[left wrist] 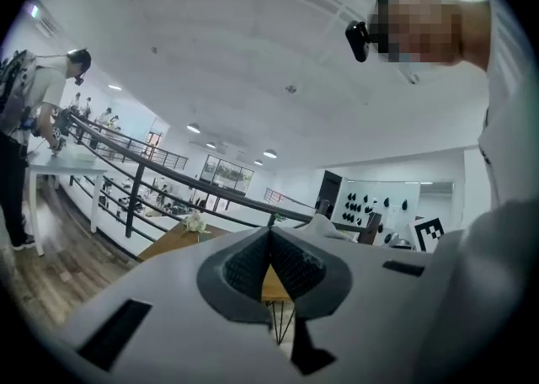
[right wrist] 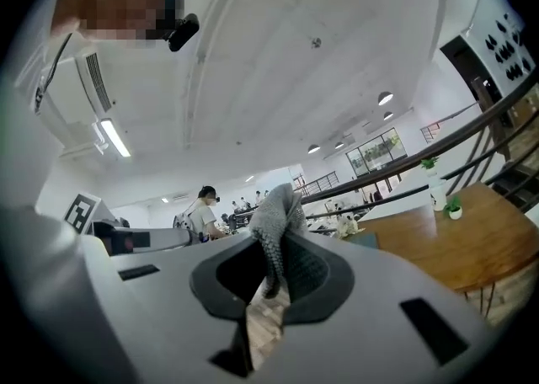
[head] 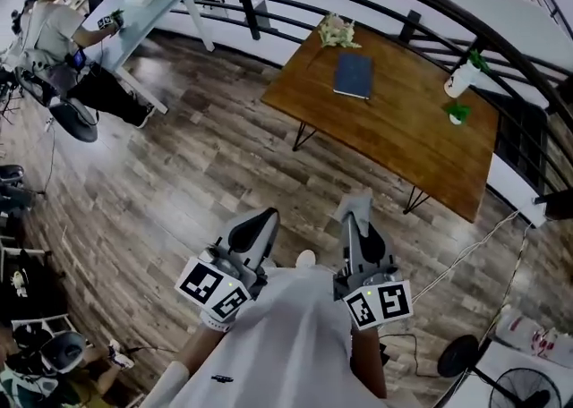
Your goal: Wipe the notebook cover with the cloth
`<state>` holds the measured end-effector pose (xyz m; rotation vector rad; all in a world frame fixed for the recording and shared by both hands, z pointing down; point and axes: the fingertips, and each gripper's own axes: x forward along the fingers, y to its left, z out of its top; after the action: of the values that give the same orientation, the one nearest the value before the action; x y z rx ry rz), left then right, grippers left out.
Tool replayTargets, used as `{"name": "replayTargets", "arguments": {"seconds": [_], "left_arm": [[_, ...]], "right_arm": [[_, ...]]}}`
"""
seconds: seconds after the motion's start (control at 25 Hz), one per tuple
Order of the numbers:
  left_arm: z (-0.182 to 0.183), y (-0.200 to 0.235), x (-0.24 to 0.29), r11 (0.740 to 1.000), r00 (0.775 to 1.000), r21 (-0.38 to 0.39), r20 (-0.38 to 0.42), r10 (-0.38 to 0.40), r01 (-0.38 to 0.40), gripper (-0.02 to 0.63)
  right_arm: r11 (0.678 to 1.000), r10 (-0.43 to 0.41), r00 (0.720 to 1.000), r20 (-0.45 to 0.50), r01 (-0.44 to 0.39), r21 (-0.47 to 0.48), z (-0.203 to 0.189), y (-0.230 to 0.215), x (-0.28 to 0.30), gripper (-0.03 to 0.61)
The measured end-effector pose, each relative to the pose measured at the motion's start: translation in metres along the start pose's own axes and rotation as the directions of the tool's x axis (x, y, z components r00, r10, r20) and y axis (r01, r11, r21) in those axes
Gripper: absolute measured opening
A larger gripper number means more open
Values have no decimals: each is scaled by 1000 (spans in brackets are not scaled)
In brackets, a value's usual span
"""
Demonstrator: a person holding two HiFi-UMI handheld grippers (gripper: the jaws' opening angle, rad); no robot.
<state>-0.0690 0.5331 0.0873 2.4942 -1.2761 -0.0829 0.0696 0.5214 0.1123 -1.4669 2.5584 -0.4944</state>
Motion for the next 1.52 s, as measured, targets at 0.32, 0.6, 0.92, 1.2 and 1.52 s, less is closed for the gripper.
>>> {"name": "replayTargets", "arguments": {"seconds": [0.32, 0.6, 0.92, 1.2, 1.52], "left_arm": [[3, -2, 31, 1000, 999, -3, -37, -26, 26, 18], [-2, 37, 56, 996, 998, -81, -50, -30, 26, 18], [21, 114, 141, 985, 993, -137, -36, -110, 104, 18], [70, 184, 205, 975, 984, -147, -32, -174, 167, 18], [91, 243, 258, 961, 972, -165, -40, -233, 224, 18]], "right_arm": [[998, -61, 998, 4, 61, 15, 8, -39, -2, 25], [996, -88, 996, -22, 89, 13, 8, -50, 35, 26], [990, -138, 990, -36, 137, -29, 23, -70, 126, 28], [981, -183, 983, -35, 180, -66, 55, -84, 222, 28], [973, -223, 975, -15, 221, -71, 69, -108, 309, 28]]}}
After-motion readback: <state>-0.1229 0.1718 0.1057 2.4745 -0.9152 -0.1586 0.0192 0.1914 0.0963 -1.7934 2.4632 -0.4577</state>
